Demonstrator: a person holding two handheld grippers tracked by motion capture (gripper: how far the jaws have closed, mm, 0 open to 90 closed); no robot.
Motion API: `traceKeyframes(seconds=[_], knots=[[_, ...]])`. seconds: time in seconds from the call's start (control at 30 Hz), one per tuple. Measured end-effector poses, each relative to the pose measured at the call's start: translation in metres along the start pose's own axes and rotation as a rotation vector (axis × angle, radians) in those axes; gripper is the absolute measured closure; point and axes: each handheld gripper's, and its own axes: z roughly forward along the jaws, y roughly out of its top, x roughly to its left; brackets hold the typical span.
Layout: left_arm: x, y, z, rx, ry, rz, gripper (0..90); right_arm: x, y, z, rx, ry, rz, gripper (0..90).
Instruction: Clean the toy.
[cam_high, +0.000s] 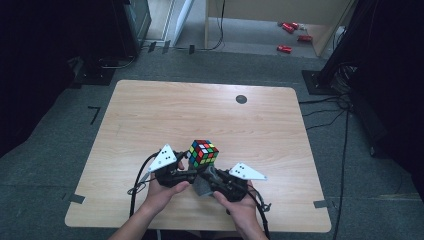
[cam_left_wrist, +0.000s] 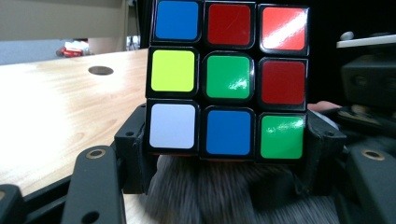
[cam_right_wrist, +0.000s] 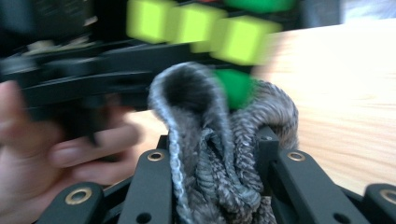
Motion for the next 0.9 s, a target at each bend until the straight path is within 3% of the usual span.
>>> traceKeyframes(seconds=[0.03,0.13,0.27,0.4,0.47,0.53,0.6,0.73,0.83,0.9], knots=[[0.0,0.0,0.0,0.006,0.003,0.006,34.9,0.004,-0.001,0.002,0.002,0.02,-0.012,68.8],[0.0,0.002,-0.002,-0.014,0.004,0.002,35.0,0.002,0.003,0.0,-0.001,0.005,-0.019,69.0],[0.004,0.006,-0.007,-0.035,0.015,-0.004,35.0,-0.019,0.009,-0.015,-0.043,-0.081,0.044,69.2],[0.01,0.006,-0.011,-0.032,0.025,-0.017,34.9,-0.034,0.022,-0.034,-0.111,-0.174,-0.003,69.0],[0.012,0.007,-0.011,-0.036,0.026,-0.024,35.0,-0.037,0.028,-0.041,-0.126,-0.218,-0.051,69.0],[0.011,0.007,-0.012,-0.049,0.017,-0.033,34.9,-0.036,0.028,-0.042,-0.123,-0.206,-0.038,69.0],[0.009,0.007,-0.01,-0.059,0.014,-0.037,35.0,-0.029,0.02,-0.031,-0.072,-0.166,-0.044,69.0],[0.003,0.004,-0.006,-0.057,0.014,-0.032,35.0,0.003,-0.001,0.0,0.022,-0.041,-0.062,68.9],[0.001,0.002,-0.003,-0.047,0.011,-0.028,35.0,0.016,-0.001,0.006,-0.006,0.0,-0.064,69.0],[0.0,0.001,-0.002,-0.053,0.008,-0.03,35.0,0.012,0.002,0.002,-0.037,-0.027,-0.033,69.6]])
